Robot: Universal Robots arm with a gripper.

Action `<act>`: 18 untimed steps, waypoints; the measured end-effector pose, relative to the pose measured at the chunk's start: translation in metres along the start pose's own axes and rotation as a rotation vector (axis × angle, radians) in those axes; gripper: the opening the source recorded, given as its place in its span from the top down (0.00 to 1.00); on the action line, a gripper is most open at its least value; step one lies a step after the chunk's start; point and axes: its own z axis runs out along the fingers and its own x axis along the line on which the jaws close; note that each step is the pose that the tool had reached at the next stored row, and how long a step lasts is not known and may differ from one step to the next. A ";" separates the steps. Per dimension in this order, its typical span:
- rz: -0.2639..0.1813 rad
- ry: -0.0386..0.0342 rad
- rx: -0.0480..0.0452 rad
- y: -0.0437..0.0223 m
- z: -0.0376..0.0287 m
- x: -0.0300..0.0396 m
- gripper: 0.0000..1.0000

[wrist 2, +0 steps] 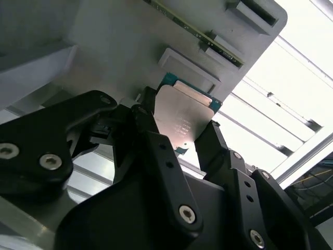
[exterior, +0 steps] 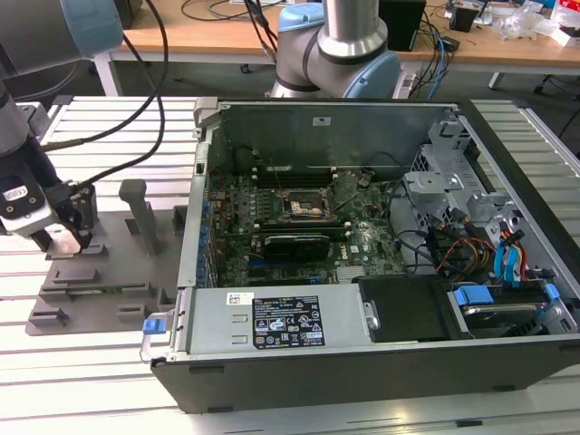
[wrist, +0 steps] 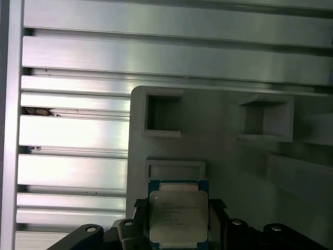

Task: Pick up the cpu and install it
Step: 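Pick up the cpu and move it towards the insertion slot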

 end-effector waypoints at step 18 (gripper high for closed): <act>0.000 0.0000 0.0000 -0.0005 -0.0328 -0.0010 0.45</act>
